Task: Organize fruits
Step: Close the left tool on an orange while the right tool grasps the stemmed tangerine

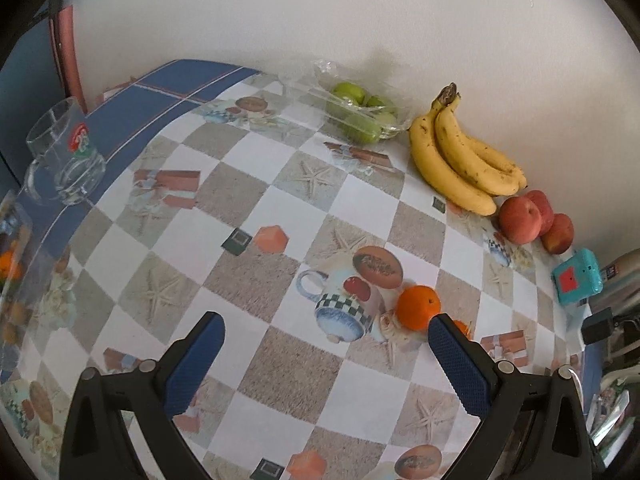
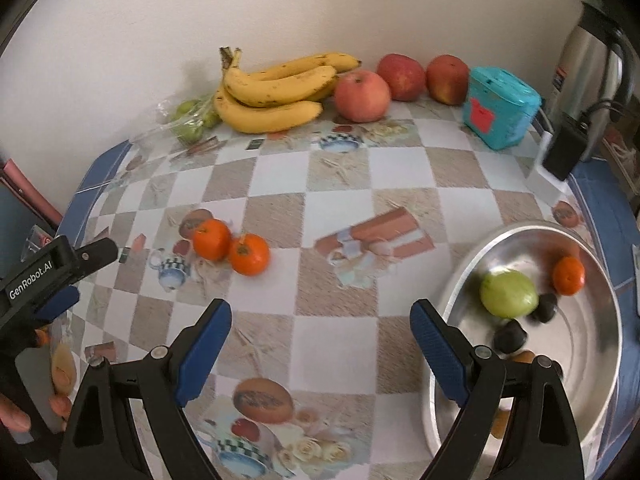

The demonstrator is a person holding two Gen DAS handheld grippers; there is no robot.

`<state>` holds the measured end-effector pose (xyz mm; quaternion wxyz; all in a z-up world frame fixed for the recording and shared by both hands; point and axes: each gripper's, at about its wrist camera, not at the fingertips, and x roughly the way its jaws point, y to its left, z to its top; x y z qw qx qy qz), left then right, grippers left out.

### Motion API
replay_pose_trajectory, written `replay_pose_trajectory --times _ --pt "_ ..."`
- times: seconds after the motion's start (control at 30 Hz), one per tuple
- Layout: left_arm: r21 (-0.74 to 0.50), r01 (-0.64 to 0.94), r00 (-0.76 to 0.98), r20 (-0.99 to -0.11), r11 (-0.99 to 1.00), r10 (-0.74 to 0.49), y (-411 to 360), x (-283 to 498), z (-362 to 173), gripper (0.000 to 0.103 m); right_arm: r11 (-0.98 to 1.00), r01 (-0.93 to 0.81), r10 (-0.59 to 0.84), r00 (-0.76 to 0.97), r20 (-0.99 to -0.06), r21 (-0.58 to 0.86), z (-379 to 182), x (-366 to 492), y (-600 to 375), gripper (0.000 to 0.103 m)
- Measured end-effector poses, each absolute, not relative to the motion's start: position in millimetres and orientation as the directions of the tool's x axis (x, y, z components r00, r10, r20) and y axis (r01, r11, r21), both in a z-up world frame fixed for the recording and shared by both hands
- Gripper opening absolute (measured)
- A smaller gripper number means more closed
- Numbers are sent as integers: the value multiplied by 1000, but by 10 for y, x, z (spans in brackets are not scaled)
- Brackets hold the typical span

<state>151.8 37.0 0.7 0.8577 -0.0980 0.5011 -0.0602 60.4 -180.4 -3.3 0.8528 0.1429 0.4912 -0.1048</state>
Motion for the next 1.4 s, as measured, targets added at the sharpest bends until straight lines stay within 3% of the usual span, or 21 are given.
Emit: replay_pose_trajectory --times 0.43,0.77,0.83,0.97,1.03,1.17,1.27,1.4 --pt "-273 100 583 -763 957 -279 254 1602 83 97 943 293 -14 507 -862 158 -151 878 -1644 91" --pt "-302 117 576 -756 946 -312 171 1745 -43 94 945 283 -7 518 -855 163 -250 1009 -1638 90" --pt "-315 109 567 -759 943 -319 179 1779 -85 94 949 273 -9 521 -853 156 -264 1050 -1603 84" --pt "-329 98 551 -768 939 -326 189 1838 -161 94 955 258 -9 520 -854 147 -323 1127 -1548 83" --pt "-331 96 539 -776 939 -328 175 1854 -196 94 958 248 -5 519 -855 145 -355 1172 -1517 72" --pt "-333 118 505 -791 935 -346 76 1883 -274 94 961 237 1 513 -859 143 -426 1240 -1476 71" --pt "-324 137 481 -805 936 -349 -7 1905 -325 88 966 221 7 507 -862 138 -471 1273 -1437 63" --pt "-302 161 454 -822 939 -343 -103 1924 -372 87 968 212 7 502 -865 131 -511 1308 -1420 59"
